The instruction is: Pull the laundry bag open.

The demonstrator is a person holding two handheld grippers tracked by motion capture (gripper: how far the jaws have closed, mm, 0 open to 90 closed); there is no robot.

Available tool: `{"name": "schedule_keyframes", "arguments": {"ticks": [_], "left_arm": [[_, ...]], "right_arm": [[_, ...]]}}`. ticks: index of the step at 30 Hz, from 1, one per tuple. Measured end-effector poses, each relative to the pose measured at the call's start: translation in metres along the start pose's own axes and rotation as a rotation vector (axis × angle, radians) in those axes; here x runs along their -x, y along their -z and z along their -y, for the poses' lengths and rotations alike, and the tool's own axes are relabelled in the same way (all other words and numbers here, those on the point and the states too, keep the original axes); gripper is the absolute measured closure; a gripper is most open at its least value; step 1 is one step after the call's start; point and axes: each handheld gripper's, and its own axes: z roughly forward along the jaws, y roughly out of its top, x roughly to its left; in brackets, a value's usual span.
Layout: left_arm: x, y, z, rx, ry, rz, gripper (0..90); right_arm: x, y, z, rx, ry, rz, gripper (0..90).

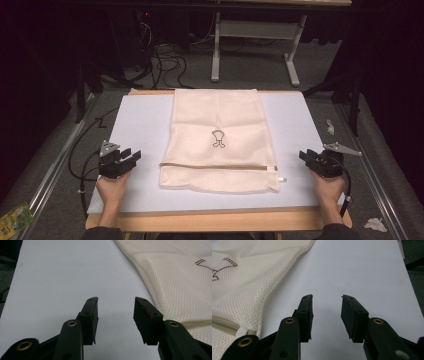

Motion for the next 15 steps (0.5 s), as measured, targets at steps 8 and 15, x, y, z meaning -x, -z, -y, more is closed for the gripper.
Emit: {"name": "schedule_keyframes", "arguments": {"ticks": [8,15], "left_arm": [[0.001,-0.009,0.002,-0.013,-0.008,-0.007,54.3],[0.004,-0.019,0.003,-0.028,-0.035,-0.026,54.0]], "right_arm": [[-0.003,-0.007,0.000,-0.013,0.010,0.012,62.3],[-0.006,-0.013,0.001,-0.018,0.036,0.019,62.1]]}}
